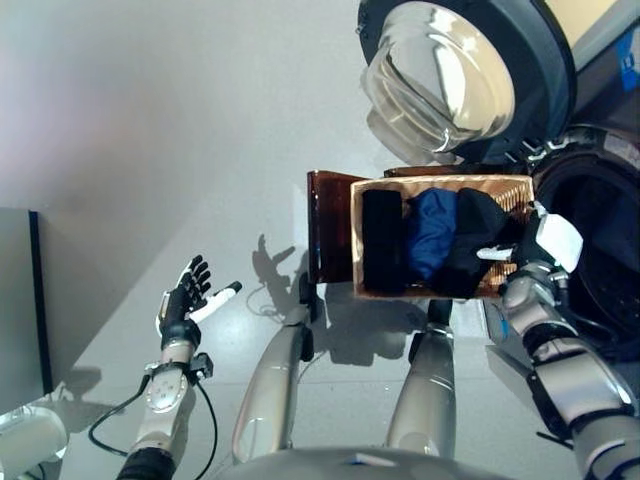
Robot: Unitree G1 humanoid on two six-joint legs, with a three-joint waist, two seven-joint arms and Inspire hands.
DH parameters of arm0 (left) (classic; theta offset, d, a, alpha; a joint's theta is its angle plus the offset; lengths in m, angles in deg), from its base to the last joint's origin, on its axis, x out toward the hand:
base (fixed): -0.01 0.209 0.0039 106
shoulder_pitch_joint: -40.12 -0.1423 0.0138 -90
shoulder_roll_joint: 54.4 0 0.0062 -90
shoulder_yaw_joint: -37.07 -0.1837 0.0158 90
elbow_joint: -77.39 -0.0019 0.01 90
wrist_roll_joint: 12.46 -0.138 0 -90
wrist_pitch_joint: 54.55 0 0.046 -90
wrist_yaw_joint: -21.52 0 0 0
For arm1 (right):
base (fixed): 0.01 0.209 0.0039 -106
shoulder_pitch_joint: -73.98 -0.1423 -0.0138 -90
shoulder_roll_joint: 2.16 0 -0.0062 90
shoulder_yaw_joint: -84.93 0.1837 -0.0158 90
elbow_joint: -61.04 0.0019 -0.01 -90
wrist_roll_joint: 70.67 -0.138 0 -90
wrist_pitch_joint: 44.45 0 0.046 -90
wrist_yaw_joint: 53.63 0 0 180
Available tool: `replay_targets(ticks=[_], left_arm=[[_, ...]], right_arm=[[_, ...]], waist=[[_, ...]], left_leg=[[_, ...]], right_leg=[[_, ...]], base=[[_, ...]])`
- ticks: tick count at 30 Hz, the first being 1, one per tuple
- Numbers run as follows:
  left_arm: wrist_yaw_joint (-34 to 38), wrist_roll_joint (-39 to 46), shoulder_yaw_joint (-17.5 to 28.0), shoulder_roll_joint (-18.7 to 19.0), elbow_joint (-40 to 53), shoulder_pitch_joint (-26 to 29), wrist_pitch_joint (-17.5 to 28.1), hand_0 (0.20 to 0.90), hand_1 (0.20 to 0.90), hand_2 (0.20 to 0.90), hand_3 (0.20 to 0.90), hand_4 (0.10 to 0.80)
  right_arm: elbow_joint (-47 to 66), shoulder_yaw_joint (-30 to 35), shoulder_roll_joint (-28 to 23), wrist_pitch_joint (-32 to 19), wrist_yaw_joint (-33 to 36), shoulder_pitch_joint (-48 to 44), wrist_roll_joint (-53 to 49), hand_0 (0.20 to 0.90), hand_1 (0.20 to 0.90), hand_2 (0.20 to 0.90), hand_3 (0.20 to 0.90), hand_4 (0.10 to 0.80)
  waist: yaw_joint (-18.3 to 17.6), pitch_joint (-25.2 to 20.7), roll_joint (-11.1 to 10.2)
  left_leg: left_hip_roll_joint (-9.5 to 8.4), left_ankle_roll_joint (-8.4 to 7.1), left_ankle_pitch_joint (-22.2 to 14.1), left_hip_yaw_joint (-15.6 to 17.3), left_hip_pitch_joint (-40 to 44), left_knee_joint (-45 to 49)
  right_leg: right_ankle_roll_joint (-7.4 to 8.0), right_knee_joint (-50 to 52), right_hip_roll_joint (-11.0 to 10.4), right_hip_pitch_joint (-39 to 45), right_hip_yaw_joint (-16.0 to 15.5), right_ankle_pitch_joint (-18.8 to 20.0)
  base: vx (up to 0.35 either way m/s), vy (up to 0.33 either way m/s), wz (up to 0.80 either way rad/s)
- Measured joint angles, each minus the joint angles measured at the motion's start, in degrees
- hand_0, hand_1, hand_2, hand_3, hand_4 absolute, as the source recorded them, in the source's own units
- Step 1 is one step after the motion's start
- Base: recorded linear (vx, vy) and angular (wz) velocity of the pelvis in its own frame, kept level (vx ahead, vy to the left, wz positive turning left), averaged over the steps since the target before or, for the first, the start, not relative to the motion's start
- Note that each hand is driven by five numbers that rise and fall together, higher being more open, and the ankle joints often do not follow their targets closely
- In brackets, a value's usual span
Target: Pick up the clothes and place them into the washing machine
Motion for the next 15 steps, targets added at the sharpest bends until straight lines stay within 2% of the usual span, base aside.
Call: replay_targets(ticks=[10,15], left_arm=[[0.15,-0.01,0.03,-0.03,0.44,0.03,0.01,0.900,0.900,0.900,0.900,0.800],[0.29,-0.04,0.00,-0.06,1.05,-0.01,0.02,0.900,0.900,0.900,0.900,0.800]], right_arm=[[1.87,0.13,0.28,-0.18,0.06,0.77,-0.04,0.900,0.900,0.900,0.900,0.800],[2.12,0.00,2.06,-0.27,0.15,0.76,-0.64,0.900,0.900,0.900,0.900,0.800]], waist=[[0.06,0.09,0.00],[0.36,0.15,-0.05]], left_leg=[[-0.06,-0.06,-0.07,0.07,-1.57,0.47],[-0.03,-0.14,-0.20,-0.02,-1.58,0.83]], right_leg=[[-0.08,0.96,-0.04,-1.91,0.26,-0.05],[-0.23,1.33,0.01,-1.88,0.25,-0.28]], base=[[0.001,-0.001,0.01],[0.000,0.000,0.00]])
